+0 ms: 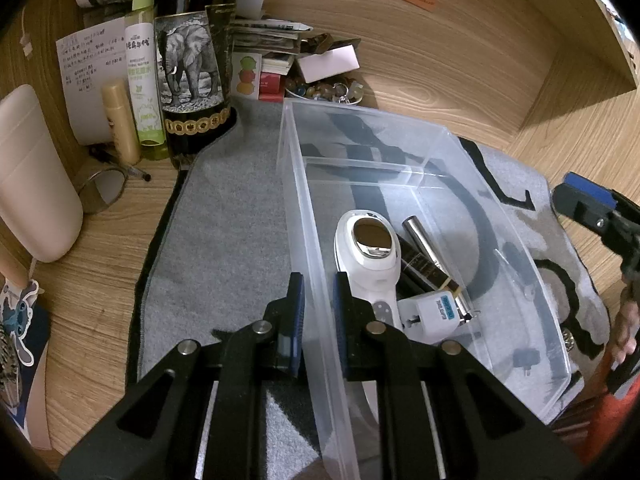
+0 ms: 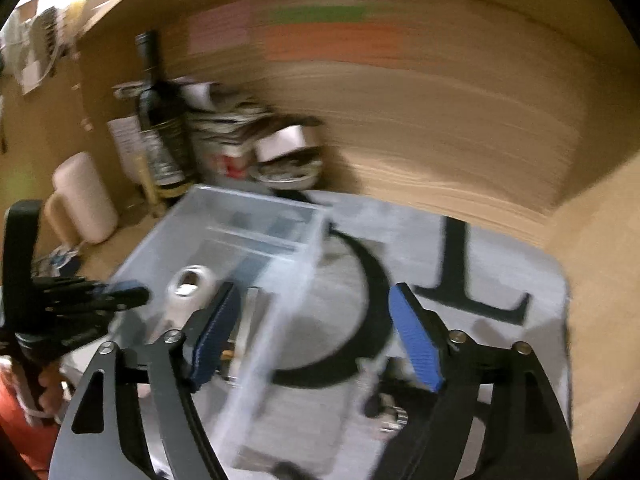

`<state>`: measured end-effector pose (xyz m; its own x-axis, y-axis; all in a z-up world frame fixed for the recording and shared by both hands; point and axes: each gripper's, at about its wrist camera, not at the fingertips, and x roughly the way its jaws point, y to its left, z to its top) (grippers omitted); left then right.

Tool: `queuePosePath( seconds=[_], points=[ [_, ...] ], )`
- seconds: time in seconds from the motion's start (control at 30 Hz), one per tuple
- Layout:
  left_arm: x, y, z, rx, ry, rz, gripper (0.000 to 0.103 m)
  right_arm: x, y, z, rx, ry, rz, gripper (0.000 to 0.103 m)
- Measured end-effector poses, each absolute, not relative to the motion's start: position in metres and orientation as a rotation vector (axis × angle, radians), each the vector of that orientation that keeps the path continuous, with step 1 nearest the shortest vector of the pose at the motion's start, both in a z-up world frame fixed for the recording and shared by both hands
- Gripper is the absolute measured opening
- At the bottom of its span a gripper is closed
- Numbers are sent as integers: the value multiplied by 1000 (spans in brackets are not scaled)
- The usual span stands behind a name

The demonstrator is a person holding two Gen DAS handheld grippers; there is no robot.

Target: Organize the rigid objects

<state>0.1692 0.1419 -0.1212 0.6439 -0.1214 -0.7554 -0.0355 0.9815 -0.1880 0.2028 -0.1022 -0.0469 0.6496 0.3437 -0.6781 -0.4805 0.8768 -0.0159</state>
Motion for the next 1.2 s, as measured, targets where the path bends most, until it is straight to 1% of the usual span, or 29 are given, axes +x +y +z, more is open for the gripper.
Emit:
queuePosePath(
  seconds=[0.17,0.47,0.73,0.77,0.8,0.87,0.9,0.97,1.1,1.13,1.2],
  points=[
    [169,140,-121,-192,871,-48,13,211,-135,-58,-186,771,370,76],
    [169,140,-121,-188,872,-43,13,212,-164,-108,-210,930,316,76],
    [169,140,-121,-184,872,-36,13,218,-161,-118,-166,957,364,74],
    [169,139,-121,-183,873,-36,13,220,-159,-118,-165,957,368,69],
    [169,139,-121,-182,874,-36,13,223,-157,-119,-160,965,378,63],
    [170,139,-121,-179,875,-35,13,228,-154,-124,-148,991,396,55],
    [170,139,-121,-177,875,-34,13,232,-153,-127,-140,1009,397,49],
    [169,139,-121,-177,874,-33,13,236,-153,-131,-123,1030,400,44],
    [169,139,-121,-177,874,-33,13,241,-157,-134,-61,1050,423,24],
    [169,139,-121,-177,875,-33,13,240,-157,-134,-52,1047,425,22],
    [169,139,-121,-176,874,-33,13,238,-159,-131,-48,1031,425,22]
  ],
)
